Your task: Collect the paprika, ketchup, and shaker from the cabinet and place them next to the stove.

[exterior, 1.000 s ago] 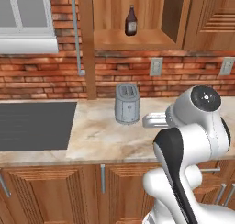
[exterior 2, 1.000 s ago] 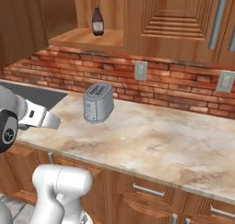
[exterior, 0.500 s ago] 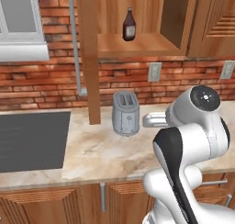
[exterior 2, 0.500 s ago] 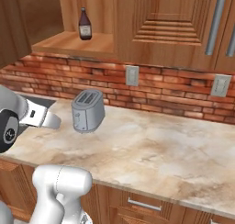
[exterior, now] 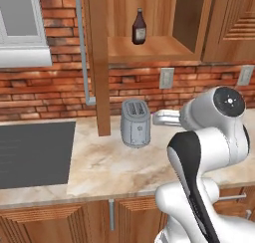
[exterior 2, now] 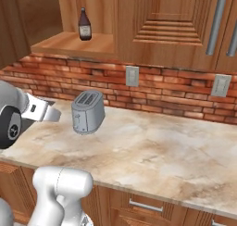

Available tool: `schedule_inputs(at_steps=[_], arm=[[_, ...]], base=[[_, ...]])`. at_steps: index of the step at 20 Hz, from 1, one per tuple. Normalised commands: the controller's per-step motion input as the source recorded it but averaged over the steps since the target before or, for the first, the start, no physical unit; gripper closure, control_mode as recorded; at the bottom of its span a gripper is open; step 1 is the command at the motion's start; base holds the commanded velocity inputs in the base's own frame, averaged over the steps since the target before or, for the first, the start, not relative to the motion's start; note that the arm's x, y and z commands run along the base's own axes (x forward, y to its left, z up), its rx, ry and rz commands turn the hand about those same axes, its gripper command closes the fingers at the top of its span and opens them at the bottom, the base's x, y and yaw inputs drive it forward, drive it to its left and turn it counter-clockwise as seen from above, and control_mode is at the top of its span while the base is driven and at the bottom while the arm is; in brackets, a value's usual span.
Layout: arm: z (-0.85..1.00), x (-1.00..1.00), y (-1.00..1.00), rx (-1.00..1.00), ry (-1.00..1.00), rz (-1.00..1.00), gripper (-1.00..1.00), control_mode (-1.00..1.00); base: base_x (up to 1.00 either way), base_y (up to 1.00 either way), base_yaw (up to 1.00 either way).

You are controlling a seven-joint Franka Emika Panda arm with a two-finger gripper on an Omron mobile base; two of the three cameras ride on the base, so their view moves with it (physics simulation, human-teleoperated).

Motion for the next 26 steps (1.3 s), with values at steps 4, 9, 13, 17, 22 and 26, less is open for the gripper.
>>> schedule_inputs(at_steps=[4,9,13,17,22,26], arm=[[0.84,0.41,0.23,0.14,-0.30,0.00,-1.00,-1.00],[0.75,0.36,0.10,0.12,-0.29,0.00,-1.00,-1.00],[0.73,0.21,0.00,0.07,-0.33,0.00,-1.00,-1.00],[0.49,0.24,0.00,0.06,-0.30,0.00,-1.00,-1.00],[0.34,0.19,-0.01,0.01,-0.21,0.00,-1.00,-1.00],[0.50,0.05,-0.22,0.00,-0.06,0.00,-1.00,-1.00]], base=[[0.00,0.00,0.00],[0.00,0.00,0.00],[0.00,0.00,0.00],[0.00,0.00,0.00],[0.00,0.00,0.00],[0.00,0.00,0.00]])
